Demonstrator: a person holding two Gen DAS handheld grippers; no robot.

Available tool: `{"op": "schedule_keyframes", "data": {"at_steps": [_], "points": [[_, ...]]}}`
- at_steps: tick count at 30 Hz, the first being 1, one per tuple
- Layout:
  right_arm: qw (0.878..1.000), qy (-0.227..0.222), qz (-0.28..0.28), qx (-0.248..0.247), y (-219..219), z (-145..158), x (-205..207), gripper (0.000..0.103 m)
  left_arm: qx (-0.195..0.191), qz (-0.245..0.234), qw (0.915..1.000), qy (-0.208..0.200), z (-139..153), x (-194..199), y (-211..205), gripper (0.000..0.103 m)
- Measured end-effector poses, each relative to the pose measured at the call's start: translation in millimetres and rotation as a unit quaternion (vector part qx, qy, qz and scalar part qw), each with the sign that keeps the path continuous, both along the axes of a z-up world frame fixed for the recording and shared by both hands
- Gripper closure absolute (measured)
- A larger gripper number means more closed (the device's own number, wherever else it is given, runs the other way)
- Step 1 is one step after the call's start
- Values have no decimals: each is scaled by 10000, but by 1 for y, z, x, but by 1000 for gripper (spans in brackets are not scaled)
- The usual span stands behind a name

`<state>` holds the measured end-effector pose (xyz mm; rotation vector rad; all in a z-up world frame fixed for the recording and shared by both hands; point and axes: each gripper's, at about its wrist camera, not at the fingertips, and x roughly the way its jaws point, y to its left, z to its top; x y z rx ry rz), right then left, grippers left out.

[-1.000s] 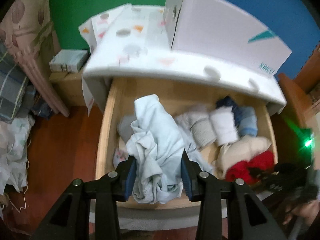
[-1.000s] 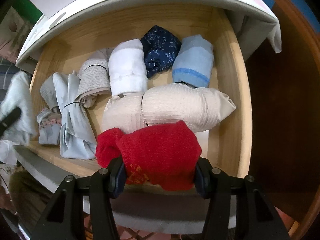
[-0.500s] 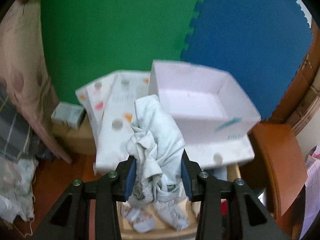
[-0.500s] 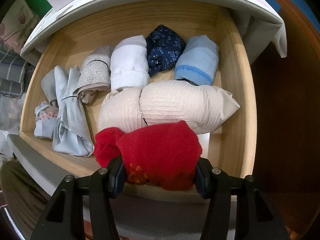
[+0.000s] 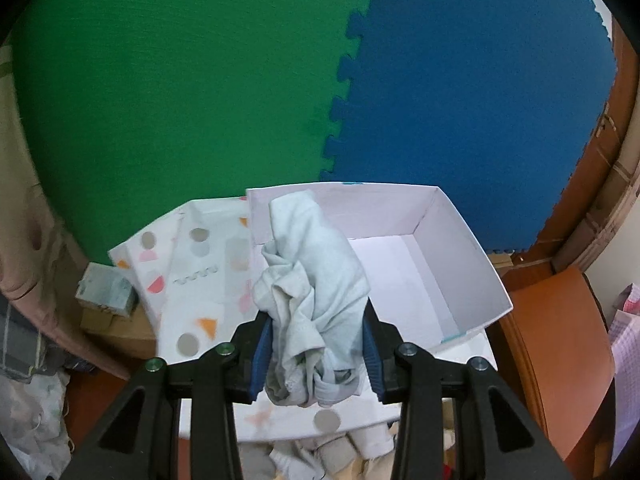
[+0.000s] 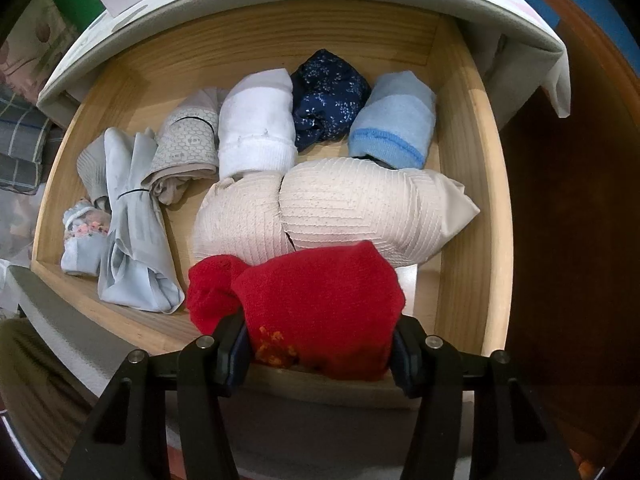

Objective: Take underwear out of drawer
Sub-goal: 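Lift the light blue garment into the white box and release with left tool while right holds red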

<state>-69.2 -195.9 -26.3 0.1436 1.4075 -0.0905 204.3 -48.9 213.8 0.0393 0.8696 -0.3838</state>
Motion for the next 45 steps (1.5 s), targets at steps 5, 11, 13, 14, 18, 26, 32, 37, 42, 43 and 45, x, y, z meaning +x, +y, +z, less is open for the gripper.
{"op": "schedule_keyframes", "data": {"at_steps": [5,11,13,14,18,26,32,37,42,43,45], "points": [[10000,7,-40,55,1,-2,2,50,169,16,9994,302,-37,24,-20,63],[9999,-1,-42,100,-6,-2,-1,50,504,110,9969,600,-77,42,-29,63],[9999,5,-46,119,-9,-1,-1,50,628,175,9955,693,-86,46,-25,63],[9999,13,-57,136,-10,-1,-1,50,684,219,9947,738,-90,47,-23,63],[9999,35,-67,154,-12,-2,-1,49,753,213,9949,632,-93,44,-15,63],[9999,36,-59,132,-10,-1,0,49,1147,198,9921,472,-95,34,-2,63],[9999,28,-58,90,-9,-2,0,49,1072,305,9919,609,-98,30,9,63],[10000,23,-63,69,-6,-4,1,49,1169,358,9906,606,-102,23,4,63],[10000,19,-64,60,-4,-4,1,49,1155,472,9898,686,-101,15,4,63],[10000,18,-65,63,-4,-4,1,49,1137,502,9897,716,-101,14,5,63],[10000,20,-61,61,-4,-4,1,49,1134,550,9891,758,-101,11,6,63]]}}
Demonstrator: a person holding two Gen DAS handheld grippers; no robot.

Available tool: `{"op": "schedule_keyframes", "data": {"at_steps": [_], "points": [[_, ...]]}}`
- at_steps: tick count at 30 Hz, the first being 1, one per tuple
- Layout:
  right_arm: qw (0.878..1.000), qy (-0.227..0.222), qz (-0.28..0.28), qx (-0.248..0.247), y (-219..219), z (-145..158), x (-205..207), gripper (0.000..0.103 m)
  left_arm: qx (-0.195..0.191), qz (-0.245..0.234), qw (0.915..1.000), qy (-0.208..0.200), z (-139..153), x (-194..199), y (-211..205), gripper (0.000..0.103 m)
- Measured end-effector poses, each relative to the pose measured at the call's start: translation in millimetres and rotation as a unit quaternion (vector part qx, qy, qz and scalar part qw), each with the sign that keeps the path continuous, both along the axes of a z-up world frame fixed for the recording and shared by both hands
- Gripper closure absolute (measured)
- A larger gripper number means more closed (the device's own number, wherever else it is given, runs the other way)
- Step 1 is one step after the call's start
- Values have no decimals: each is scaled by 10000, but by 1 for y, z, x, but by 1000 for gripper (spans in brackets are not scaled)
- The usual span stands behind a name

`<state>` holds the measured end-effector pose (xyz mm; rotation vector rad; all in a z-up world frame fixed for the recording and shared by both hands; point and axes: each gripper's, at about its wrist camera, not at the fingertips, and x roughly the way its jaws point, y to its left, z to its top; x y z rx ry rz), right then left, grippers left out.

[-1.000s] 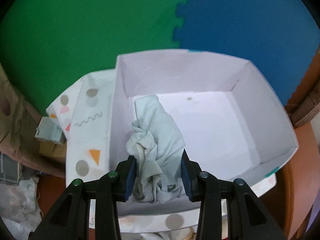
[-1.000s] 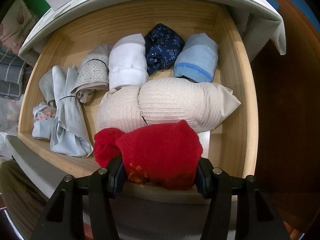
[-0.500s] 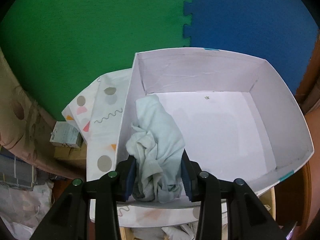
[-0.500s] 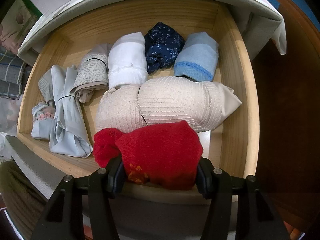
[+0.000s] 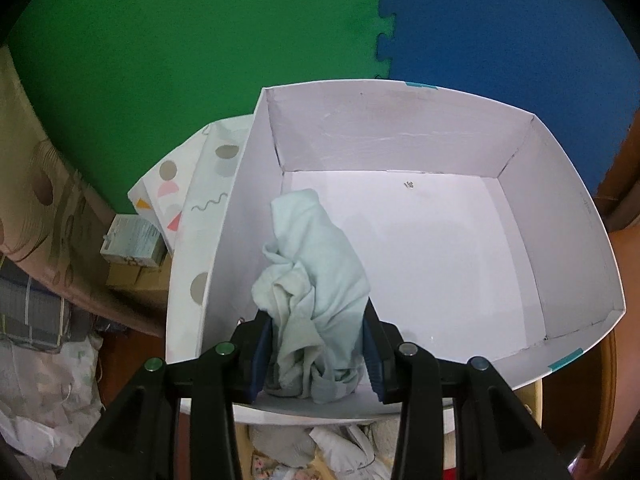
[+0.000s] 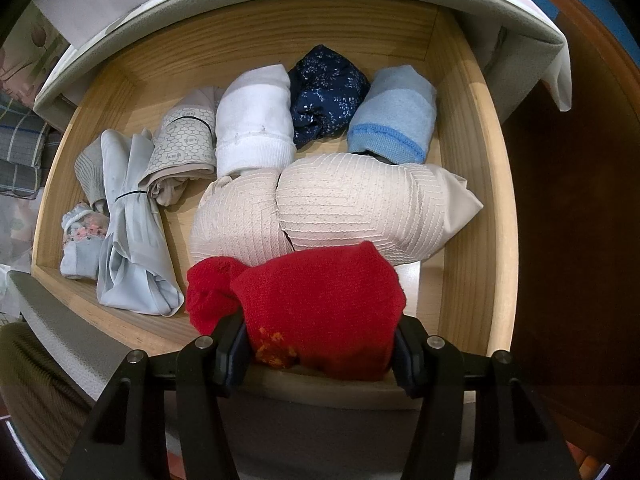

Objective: Take underwear out of drawer
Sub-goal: 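Lift the light blue garment into the white box and release with left tool while right holds red, then carry the red garment into the white box and open the right tool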

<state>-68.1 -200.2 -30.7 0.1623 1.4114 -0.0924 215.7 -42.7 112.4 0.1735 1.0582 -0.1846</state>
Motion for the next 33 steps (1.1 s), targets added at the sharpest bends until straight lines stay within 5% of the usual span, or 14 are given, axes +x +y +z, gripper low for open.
{"op": "schedule_keyframes", "data": {"at_steps": [15,24,33], "points": [[10000,-31,8,-49,0,-1,0,49,-179,282,9994,92,9,-4,3,56],[9998,-147,35,-139,2,3,-2,51,-459,188,9984,-264,37,-19,14,50],[9997,-236,-57,-84,-3,17,-2,52,-249,19,9973,-691,42,-69,34,48]]}}
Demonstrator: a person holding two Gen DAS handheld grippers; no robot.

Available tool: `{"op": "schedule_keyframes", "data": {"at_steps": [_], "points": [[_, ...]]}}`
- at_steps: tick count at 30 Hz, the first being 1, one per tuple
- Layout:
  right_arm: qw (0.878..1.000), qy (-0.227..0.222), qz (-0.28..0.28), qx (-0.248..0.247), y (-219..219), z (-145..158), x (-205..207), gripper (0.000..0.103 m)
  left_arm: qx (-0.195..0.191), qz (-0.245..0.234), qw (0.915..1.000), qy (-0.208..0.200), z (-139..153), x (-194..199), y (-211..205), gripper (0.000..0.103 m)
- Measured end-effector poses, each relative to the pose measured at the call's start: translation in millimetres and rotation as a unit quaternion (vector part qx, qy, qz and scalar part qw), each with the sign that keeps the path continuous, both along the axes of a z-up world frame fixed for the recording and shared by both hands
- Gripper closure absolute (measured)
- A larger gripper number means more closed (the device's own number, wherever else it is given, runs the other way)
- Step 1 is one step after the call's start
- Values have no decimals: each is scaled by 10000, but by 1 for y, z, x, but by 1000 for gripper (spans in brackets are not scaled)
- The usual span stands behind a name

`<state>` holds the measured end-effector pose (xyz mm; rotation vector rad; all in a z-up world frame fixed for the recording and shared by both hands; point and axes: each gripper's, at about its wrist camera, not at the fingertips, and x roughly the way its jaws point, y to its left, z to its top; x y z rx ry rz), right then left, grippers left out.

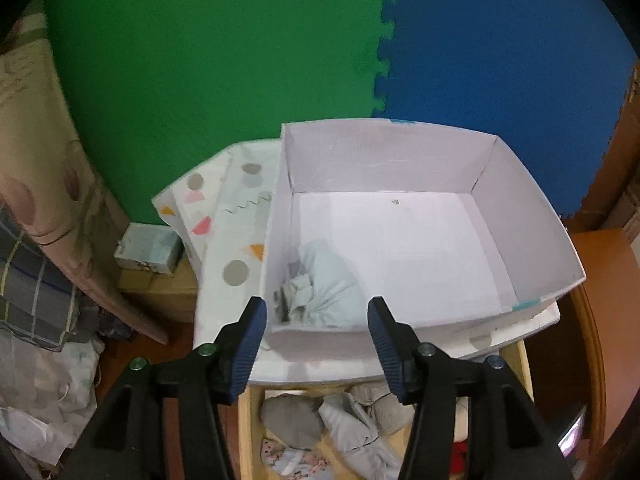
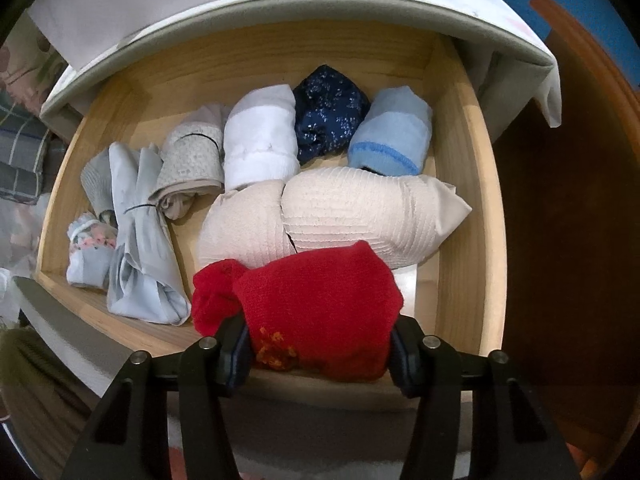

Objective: Take underwear out of drawer
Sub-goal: 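Carry the red garment into the white box and open the right tool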

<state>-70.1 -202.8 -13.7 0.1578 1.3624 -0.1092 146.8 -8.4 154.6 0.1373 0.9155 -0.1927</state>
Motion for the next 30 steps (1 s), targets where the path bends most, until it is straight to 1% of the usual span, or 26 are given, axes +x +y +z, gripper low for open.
{"op": "schedule_keyframes", "data": {"at_steps": [1,4,6,10,16,22,24,27,30], "points": [[10000,-17,-1,-27,-1,3,0,52,19,17,10000,0,0,-5,2,48],[9999,-72,-14,-81,-5,12,-1,52,-181,-34,9998,51,-5,-21,12,48],[9999,-129,-41,-108,-4,19,-1,52,-182,40,9998,53,-10,-30,19,48],[9993,-307,-34,-224,-6,39,0,53,-222,205,9994,179,-34,-46,34,48],[9981,-532,-71,-294,-8,64,5,53,108,337,9984,441,-85,-69,46,48],[9963,-793,-71,-329,-12,96,10,53,261,383,9974,559,-126,-87,51,48],[9954,-903,-82,-299,-13,110,13,53,303,381,9970,605,-136,-90,52,48],[9926,-1148,-27,-392,-13,138,19,53,475,430,9960,628,-149,-91,54,48],[9882,-1468,-10,-446,-16,172,30,53,521,504,9946,744,-157,-87,56,48]]}}
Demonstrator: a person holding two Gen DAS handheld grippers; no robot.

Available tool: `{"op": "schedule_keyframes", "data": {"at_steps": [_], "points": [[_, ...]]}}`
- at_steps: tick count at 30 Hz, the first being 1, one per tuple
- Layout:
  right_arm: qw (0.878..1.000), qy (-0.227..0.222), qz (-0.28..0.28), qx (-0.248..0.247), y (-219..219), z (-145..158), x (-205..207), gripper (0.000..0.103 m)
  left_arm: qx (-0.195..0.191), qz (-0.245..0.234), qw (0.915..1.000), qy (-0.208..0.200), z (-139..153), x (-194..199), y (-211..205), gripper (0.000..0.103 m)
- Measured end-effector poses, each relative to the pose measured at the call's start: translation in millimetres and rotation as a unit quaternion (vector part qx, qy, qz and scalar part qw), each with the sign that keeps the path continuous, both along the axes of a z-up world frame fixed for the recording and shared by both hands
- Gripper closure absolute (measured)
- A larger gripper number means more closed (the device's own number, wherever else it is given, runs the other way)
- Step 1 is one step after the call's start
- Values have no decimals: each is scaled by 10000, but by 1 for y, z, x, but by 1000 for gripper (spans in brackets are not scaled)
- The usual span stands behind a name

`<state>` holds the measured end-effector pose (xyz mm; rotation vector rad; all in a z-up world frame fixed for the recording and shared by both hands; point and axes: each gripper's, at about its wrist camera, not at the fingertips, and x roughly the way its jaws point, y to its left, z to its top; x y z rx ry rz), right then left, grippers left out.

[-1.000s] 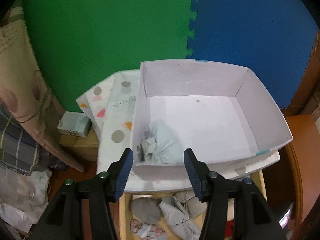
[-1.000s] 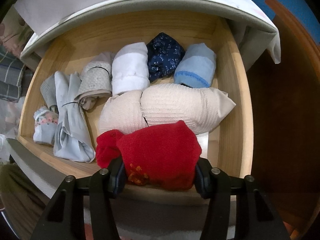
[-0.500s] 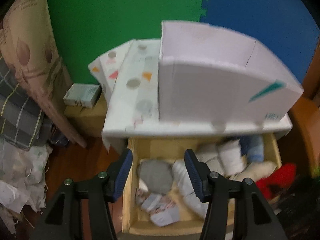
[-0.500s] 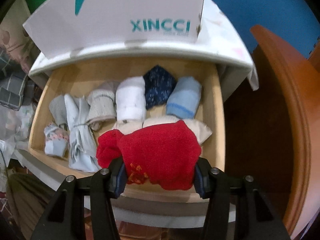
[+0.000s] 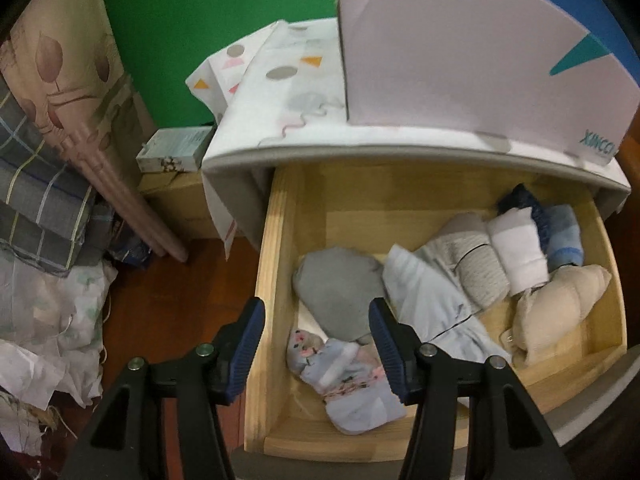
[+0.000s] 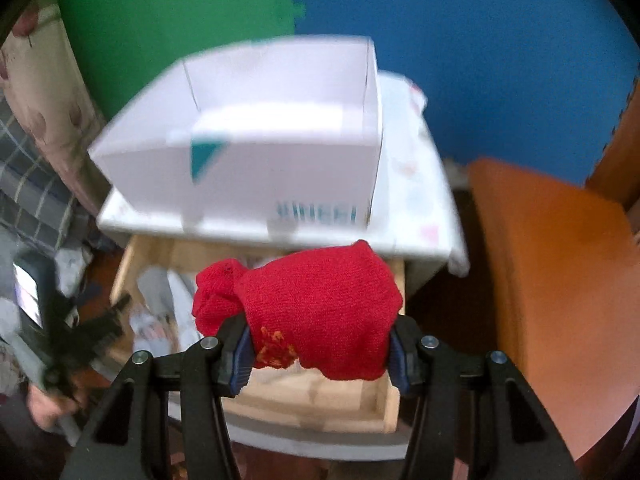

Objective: Take underwear out of drawer
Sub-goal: 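Carry the red garment into the white box and open the right tool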

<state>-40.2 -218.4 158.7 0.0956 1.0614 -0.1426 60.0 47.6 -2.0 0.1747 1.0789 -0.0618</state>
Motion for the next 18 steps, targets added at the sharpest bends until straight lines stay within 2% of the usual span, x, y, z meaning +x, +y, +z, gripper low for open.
{"op": "schedule_keyframes", "data": {"at_steps": [5,8,12,18], "points": [[9988,-463,-21,-148,-5,49,25,53,98,181,9998,-38,-9,4,2,48],[9980,-574,-61,-238,-8,65,43,53,147,193,9997,-83,-12,2,0,48],[9981,-515,-90,-325,-8,66,69,53,119,262,9993,-233,-9,0,2,48],[9988,-239,-43,-422,-3,46,105,53,67,382,9990,-236,-9,2,9,48]]}}
